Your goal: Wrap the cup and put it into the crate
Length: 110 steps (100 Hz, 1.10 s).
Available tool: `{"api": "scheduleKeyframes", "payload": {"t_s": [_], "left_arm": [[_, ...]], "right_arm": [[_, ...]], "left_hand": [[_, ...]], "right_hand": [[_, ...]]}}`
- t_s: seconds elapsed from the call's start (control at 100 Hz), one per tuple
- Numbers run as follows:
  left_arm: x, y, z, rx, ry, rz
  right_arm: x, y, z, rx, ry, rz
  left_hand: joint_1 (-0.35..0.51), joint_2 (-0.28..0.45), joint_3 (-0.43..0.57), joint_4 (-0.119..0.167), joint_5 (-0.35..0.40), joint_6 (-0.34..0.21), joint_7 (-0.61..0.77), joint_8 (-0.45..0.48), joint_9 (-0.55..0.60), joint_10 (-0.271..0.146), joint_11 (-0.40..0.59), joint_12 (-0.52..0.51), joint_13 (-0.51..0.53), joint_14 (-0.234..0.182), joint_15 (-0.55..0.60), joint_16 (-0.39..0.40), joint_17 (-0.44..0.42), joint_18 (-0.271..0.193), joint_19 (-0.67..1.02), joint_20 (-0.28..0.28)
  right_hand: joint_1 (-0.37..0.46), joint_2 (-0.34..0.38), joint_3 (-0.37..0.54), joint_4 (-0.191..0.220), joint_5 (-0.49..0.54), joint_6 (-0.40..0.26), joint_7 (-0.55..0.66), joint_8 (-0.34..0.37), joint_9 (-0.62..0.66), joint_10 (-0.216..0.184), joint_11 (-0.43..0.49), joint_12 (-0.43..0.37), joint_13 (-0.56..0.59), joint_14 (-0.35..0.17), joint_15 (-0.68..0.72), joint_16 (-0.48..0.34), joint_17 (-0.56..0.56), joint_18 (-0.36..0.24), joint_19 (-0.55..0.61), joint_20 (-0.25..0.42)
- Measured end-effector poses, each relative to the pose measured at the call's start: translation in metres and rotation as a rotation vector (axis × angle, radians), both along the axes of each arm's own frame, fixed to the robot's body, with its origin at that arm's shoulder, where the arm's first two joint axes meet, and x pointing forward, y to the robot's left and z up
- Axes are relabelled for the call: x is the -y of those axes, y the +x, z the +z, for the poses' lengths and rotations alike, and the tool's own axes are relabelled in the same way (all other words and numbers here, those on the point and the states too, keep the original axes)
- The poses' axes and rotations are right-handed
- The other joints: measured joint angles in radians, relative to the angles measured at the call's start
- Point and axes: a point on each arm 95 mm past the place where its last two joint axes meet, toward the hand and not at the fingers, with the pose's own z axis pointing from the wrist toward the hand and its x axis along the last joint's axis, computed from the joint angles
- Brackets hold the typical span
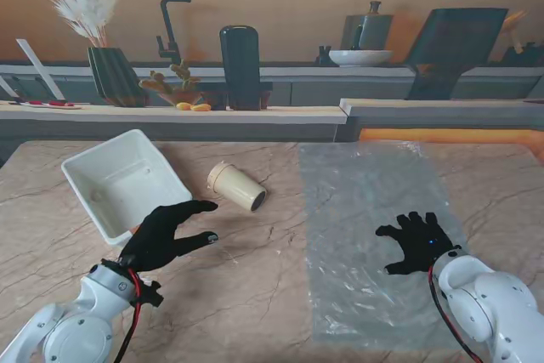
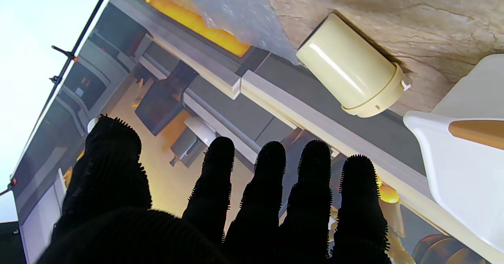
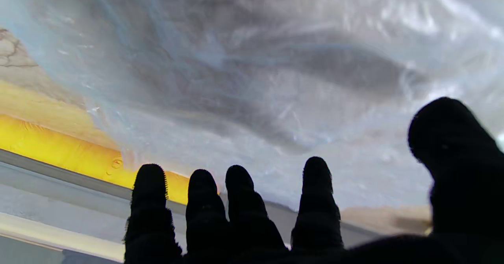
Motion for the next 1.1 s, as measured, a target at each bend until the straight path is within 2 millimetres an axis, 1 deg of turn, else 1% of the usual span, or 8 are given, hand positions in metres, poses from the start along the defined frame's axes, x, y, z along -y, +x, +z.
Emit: {"api": "scheduleKeyframes", "payload": {"t_s": [0.09, 0.19, 0.25, 0.39, 0.46, 0.69, 0.98, 1.1], "left_arm": [[0.001, 0.001, 0.0, -0.009, 0.002, 0.0], [0.002, 0.002, -0.001, -0.015, 0.006, -0.004], [0.001, 0.002, -0.001, -0.014, 0.008, -0.003], [-0.001, 0.002, 0.0, -0.002, 0.006, 0.007], [-0.003, 0.002, -0.001, 0.0, 0.004, 0.012], [-0.004, 0.003, -0.001, -0.006, 0.003, 0.017], [-0.003, 0.003, -0.002, -0.013, 0.005, 0.013], [-0.002, 0.003, -0.002, -0.019, 0.007, 0.012]], "right_arm": [[-0.005, -0.001, -0.006, -0.035, -0.012, 0.033], [-0.018, 0.002, -0.01, -0.113, 0.045, 0.06], [-0.028, 0.008, -0.009, -0.15, 0.065, 0.079], [-0.052, 0.024, -0.002, -0.233, 0.03, 0.161], [-0.063, 0.03, 0.003, -0.282, 0.05, 0.188], [-0.078, 0.032, 0.005, -0.294, 0.023, 0.305], [-0.086, 0.019, 0.008, -0.331, 0.058, 0.304], [-0.092, 0.015, 0.012, -0.379, 0.082, 0.31]], "left_hand": [[0.001, 0.0, 0.0, 0.0, 0.0, 0.0, 0.0, 0.0, 0.0, 0.0, 0.0, 0.0, 0.0, 0.0, 0.0, 0.0, 0.0, 0.0, 0.0, 0.0], [0.001, 0.0, 0.0, 0.0, 0.0, 0.0, 0.0, 0.0, 0.0, 0.0, 0.0, 0.0, 0.0, 0.0, 0.0, 0.0, 0.0, 0.0, 0.0, 0.0], [0.001, 0.0, 0.0, 0.0, 0.0, 0.0, 0.0, 0.0, 0.0, 0.0, 0.0, 0.0, 0.0, 0.0, 0.0, 0.0, 0.0, 0.0, 0.0, 0.0], [0.001, 0.0, 0.0, 0.0, 0.0, 0.0, 0.0, 0.0, 0.0, 0.0, 0.0, 0.0, 0.0, 0.0, 0.0, 0.0, 0.0, 0.0, 0.0, 0.0], [0.001, 0.0, 0.0, 0.0, 0.0, 0.0, 0.0, 0.0, 0.0, 0.0, 0.0, 0.0, 0.0, 0.0, 0.0, 0.0, 0.0, 0.0, 0.0, 0.0], [0.001, 0.0, 0.0, 0.0, 0.0, 0.0, 0.0, 0.0, 0.0, 0.0, 0.0, 0.0, 0.0, 0.0, 0.0, 0.0, 0.0, 0.0, 0.0, 0.0], [0.001, 0.0, 0.0, 0.0, 0.0, 0.0, 0.0, 0.0, 0.0, 0.0, 0.0, 0.0, 0.0, 0.0, 0.0, 0.0, 0.0, 0.0, 0.0, 0.0], [0.001, 0.0, 0.0, 0.0, 0.0, 0.0, 0.0, 0.0, 0.0, 0.0, 0.0, 0.0, 0.0, 0.0, 0.008, 0.0, 0.0, 0.0, 0.0, 0.0]], "right_hand": [[0.0, 0.02, 0.0, 0.0, 0.0, 0.0, 0.007, -0.012, 0.003, 0.0, 0.012, 0.0, 0.002, 0.0, 0.001, 0.0, 0.0, -0.006, 0.0, 0.0], [0.0, 0.053, -0.001, 0.0, -0.067, 0.149, -0.024, -0.036, 0.004, 0.0, 0.026, 0.0, 0.003, -0.001, 0.012, 0.0, 0.005, -0.007, 0.0, 0.0], [0.0, 0.071, -0.002, 0.0, -0.087, 0.169, -0.038, -0.046, 0.004, 0.0, 0.029, 0.0, 0.003, -0.001, 0.012, 0.0, 0.005, -0.007, 0.0, 0.0], [-0.001, 0.093, -0.012, 0.0, -0.121, 0.24, -0.078, -0.067, -0.003, 0.07, 0.023, -0.011, 0.004, -0.001, 0.013, 0.0, 0.007, -0.007, 0.0, 0.0], [-0.001, 0.093, -0.023, 0.0, -0.115, 0.244, -0.082, -0.068, -0.003, 0.108, 0.023, -0.011, 0.004, 0.008, 0.013, 0.0, 0.007, -0.007, 0.0, 0.0], [-0.001, 0.116, -0.035, 0.0, -0.102, 0.244, -0.087, -0.084, -0.003, 0.1, 0.024, -0.007, 0.004, 0.007, 0.013, 0.0, 0.02, -0.007, 0.0, -0.001], [-0.001, 0.134, -0.041, 0.0, -0.067, 0.231, -0.092, -0.092, -0.003, 0.093, 0.012, -0.006, 0.025, 0.005, 0.016, 0.0, 0.02, -0.007, -0.001, -0.005], [-0.001, 0.134, -0.042, 0.0, -0.04, 0.225, -0.085, -0.089, 0.003, 0.107, 0.0, -0.007, 0.041, 0.009, 0.02, -0.001, 0.033, -0.007, -0.001, -0.006]]}}
